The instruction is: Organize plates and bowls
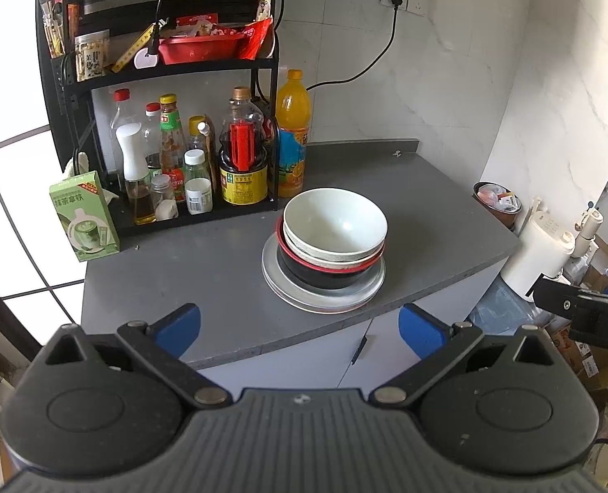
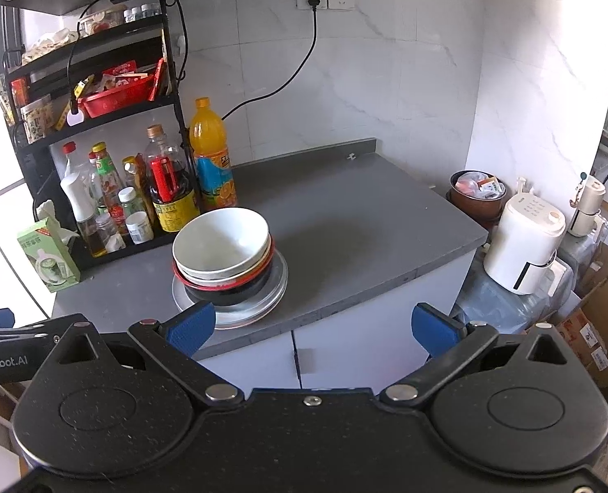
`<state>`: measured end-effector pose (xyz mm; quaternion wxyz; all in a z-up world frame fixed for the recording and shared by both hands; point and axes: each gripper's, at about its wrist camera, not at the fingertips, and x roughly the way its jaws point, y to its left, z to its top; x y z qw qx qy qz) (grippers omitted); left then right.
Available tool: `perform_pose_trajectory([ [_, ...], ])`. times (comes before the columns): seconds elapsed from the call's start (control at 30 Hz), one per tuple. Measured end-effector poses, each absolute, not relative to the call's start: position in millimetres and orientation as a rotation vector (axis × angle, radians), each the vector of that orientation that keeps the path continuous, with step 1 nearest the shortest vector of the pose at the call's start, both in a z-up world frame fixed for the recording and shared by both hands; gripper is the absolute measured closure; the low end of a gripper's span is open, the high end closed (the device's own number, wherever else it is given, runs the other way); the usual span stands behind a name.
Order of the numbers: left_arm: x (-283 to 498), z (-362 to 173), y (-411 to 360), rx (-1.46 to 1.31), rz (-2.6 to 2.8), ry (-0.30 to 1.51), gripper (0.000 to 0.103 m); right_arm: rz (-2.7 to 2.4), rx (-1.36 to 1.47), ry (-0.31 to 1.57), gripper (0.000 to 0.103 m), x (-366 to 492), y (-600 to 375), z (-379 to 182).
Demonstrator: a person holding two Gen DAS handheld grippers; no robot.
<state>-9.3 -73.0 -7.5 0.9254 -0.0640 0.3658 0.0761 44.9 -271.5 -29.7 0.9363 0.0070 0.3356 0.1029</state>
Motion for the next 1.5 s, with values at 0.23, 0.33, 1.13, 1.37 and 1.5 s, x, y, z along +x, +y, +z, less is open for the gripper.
perform_pose_trajectory([
  [0.23,-9,-9,-72,-0.132,0.158,0.758,0.001,0.220,0.016,0.696,0.000,45,-272,-31],
  [0.33,-10,-10,-72,-0.131,0.154,0.757,0.001,0.220,0.016,0.696,0.000,45,-272,-31],
  [1.13,-16,-10,-71,-0.130,0.152,0.760,0.001,0.220,0.017,0.691,0.000,40,-269,-29],
  [1.37,-20,-10,-72,-0.125,0.143,0.763,0.001,0.215,0.017,0.696,0.000,38,-270,-29],
  [1.5,-21,-10,-72,-0.120,0.137,0.767,0.001,0.214,0.017,0.696,0.000,37,-271,-29],
])
